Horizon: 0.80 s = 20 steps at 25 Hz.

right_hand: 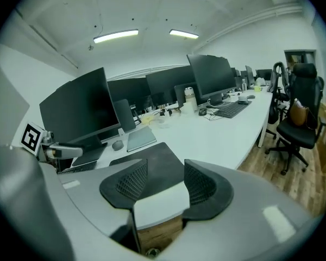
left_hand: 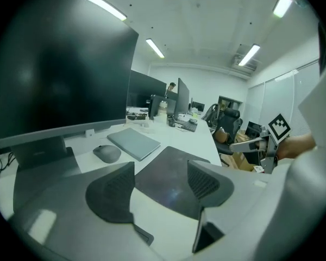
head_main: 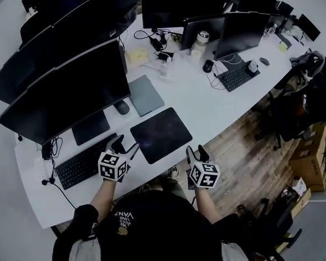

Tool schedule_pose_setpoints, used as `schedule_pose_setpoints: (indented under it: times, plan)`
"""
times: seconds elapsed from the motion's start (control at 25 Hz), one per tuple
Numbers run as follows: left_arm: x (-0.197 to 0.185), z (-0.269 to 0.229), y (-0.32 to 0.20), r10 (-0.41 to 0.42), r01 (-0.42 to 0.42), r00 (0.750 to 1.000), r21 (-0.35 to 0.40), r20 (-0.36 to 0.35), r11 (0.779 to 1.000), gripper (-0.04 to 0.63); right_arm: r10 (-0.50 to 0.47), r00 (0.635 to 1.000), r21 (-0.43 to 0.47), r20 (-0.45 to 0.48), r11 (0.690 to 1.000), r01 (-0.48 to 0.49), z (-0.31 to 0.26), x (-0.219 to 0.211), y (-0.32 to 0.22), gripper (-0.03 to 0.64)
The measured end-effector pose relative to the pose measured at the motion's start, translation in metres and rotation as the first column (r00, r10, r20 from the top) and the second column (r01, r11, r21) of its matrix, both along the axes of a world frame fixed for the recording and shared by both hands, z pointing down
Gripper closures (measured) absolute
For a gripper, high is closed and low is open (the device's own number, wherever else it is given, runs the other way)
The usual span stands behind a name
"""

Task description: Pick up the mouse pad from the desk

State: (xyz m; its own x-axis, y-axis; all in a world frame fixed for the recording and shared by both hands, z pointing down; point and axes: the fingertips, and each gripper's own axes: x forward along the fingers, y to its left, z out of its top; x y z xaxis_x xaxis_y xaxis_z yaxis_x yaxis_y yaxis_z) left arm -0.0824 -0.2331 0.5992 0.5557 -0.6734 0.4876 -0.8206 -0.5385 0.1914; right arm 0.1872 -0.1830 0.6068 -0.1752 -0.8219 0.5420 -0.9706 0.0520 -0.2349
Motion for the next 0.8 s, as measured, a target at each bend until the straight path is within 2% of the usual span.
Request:
schedule_pose_setpoints:
  times: [0.32,0.56,0.8]
  plan:
    - [0.003,0.023,-0.034,-0.047,0.054,0.995,-0.073,0.092,0.996,0.301,-0.065,0.998,-0.074,0.009,0.995,0.065,0.026,0.010,-0.038,0.416]
    - [0.009,0.051,-0.054,-0.013,0.039,0.985,-0.147,0.171,0.988,0.293,-0.088,0.996,-0.117,0.006,0.989,0.088,0.043,0.016,-0.057,0.416]
    - [0.008,0.083,-0.066,0.004,0.050,0.976,-0.245,0.216,0.968,0.292,-0.105,0.994,-0.148,0.012,0.983,0.106,0.057,0.016,-0.062,0.416]
